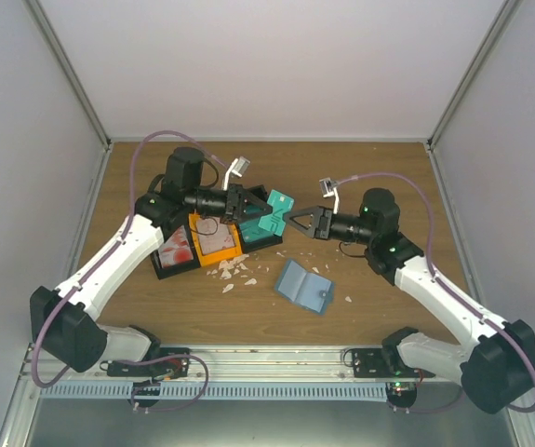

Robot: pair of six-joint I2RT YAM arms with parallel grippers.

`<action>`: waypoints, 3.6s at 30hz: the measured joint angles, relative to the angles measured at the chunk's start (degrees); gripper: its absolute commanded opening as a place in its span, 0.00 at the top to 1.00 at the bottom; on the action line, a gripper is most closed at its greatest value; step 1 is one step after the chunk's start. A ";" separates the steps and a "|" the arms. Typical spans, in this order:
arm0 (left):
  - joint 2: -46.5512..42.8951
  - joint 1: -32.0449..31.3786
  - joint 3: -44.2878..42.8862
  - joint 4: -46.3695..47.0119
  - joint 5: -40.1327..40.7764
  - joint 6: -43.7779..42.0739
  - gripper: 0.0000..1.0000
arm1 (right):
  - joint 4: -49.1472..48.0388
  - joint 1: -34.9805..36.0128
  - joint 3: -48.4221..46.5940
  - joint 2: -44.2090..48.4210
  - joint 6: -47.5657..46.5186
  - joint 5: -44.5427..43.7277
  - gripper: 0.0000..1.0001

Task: Put the credit cards into the card holder
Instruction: Pick up the credit card from the storage box.

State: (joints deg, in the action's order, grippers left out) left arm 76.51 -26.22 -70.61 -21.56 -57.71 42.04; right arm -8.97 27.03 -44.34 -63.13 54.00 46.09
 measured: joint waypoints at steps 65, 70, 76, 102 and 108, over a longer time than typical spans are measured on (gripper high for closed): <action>7.41 -18.10 20.72 12.79 23.67 -11.45 0.26 | 23.54 4.59 15.19 15.69 4.24 -15.23 1.00; 4.92 -15.30 21.44 16.85 18.82 -9.01 0.28 | 17.64 4.59 16.20 18.23 2.95 -10.60 0.99; 4.11 -14.01 22.32 22.27 10.51 -6.47 0.66 | 11.43 4.59 18.14 19.45 4.20 -6.40 1.00; -2.23 -8.81 20.90 24.74 -4.07 -2.01 1.00 | 4.68 4.81 18.21 20.85 1.66 -6.69 0.64; -2.23 -8.48 20.48 24.70 -5.25 -1.49 1.00 | 3.87 4.79 17.75 20.26 -0.46 -5.35 0.63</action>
State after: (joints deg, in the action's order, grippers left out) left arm 74.28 -34.70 -50.13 3.14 -62.96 40.56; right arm -5.10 31.81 -26.59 -42.87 53.54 40.73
